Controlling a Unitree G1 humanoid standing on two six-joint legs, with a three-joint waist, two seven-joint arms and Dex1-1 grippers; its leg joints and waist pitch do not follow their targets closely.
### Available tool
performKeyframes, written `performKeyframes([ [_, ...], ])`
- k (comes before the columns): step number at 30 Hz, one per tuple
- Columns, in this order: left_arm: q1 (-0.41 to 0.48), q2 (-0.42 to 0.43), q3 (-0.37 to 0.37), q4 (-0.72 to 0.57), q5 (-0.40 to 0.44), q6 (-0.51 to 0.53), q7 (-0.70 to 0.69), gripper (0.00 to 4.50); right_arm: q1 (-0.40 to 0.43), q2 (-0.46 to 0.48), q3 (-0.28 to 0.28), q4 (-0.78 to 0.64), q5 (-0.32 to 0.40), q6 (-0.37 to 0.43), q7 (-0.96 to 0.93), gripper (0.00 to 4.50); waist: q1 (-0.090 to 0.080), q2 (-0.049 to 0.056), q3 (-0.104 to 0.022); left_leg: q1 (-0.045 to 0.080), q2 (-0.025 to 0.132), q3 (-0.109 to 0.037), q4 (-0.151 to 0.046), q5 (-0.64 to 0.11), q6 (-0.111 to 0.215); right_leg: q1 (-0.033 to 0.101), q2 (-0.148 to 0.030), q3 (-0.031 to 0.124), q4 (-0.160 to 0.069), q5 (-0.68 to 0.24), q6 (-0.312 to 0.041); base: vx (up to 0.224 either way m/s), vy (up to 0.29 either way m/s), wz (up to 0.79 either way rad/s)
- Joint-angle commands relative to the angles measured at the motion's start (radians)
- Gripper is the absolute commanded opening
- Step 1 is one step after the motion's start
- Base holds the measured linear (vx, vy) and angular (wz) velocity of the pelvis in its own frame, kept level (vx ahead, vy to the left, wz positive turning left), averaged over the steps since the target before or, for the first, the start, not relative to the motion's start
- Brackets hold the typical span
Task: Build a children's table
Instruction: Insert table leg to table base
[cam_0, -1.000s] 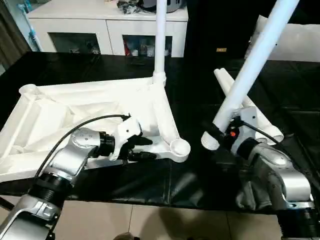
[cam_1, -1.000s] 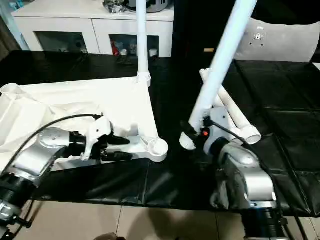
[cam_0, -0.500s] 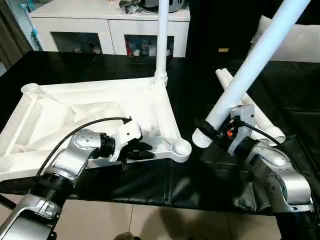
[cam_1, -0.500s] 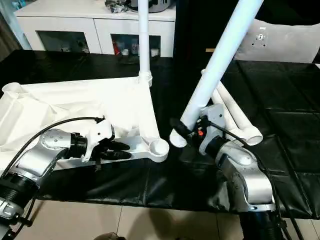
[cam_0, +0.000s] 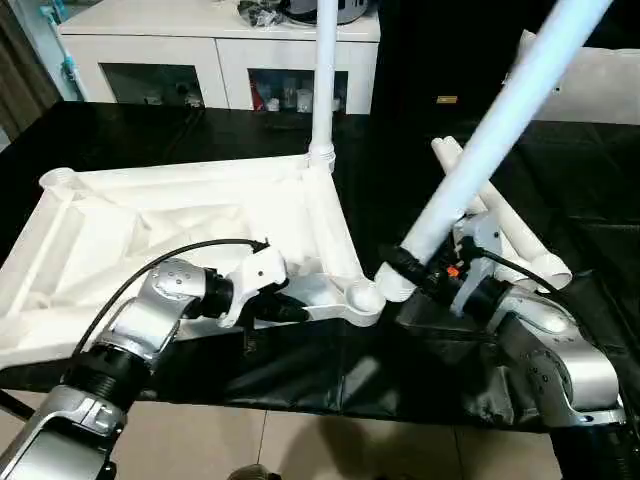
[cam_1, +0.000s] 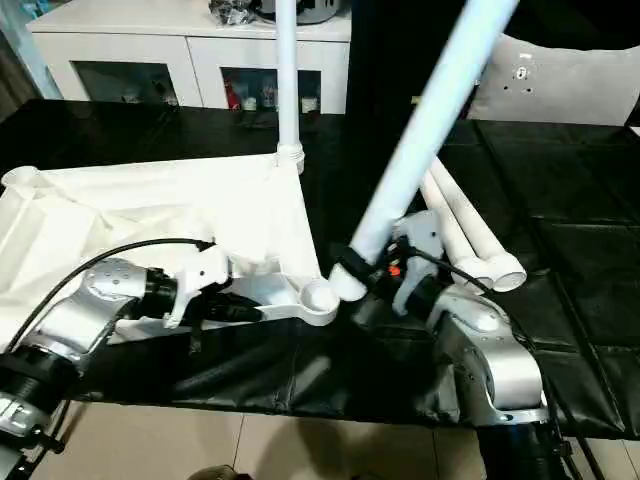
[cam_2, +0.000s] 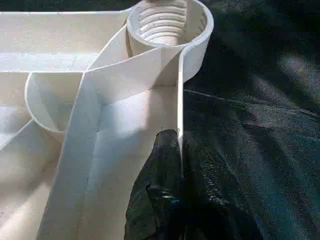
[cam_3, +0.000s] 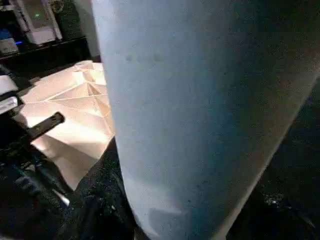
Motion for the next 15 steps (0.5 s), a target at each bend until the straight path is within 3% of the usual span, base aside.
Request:
performKeyframes([
  [1, -0.006, -0.004, -0.012, 0.013, 0.006, 0.001, 0.001, 0.00, -0.008, -0.007, -0.003, -0.028, 0.012, 0.017, 0.012, 1.90, 0.002, 0.005, -0.073, 0.012, 0.067, -0.029, -0.081, -0.263, 0.000, 0.052, -0.078, 0.060, -0.075, -0.327, -0.181, 0.000, 0.000, 0.00],
  [9, 0.023, 0.026, -0.044, -0.028, 0.033, -0.048, -0.068, 0.00, -0.021, -0.060, 0.082, -0.060, 0.026, 0.099, 0.105, 1.90, 0.004, -0.002, -0.076, 0.011, 0.069, -0.029, -0.081, -0.241, 0.004, 0.052, -0.078, 0.061, -0.072, -0.321, -0.180, 0.000, 0.000, 0.00],
  [15, 0.027, 0.019, -0.032, -0.045, 0.035, -0.071, -0.038, 0.00, -0.037, -0.061, 0.112, -0.011, -0.023, 0.069, 0.117, 1.90, 0.004, -0.007, -0.073, 0.011, 0.070, -0.028, -0.081, -0.249, -0.001, 0.048, -0.081, 0.061, -0.075, -0.365, -0.170, 0.000, 0.000, 0.00],
])
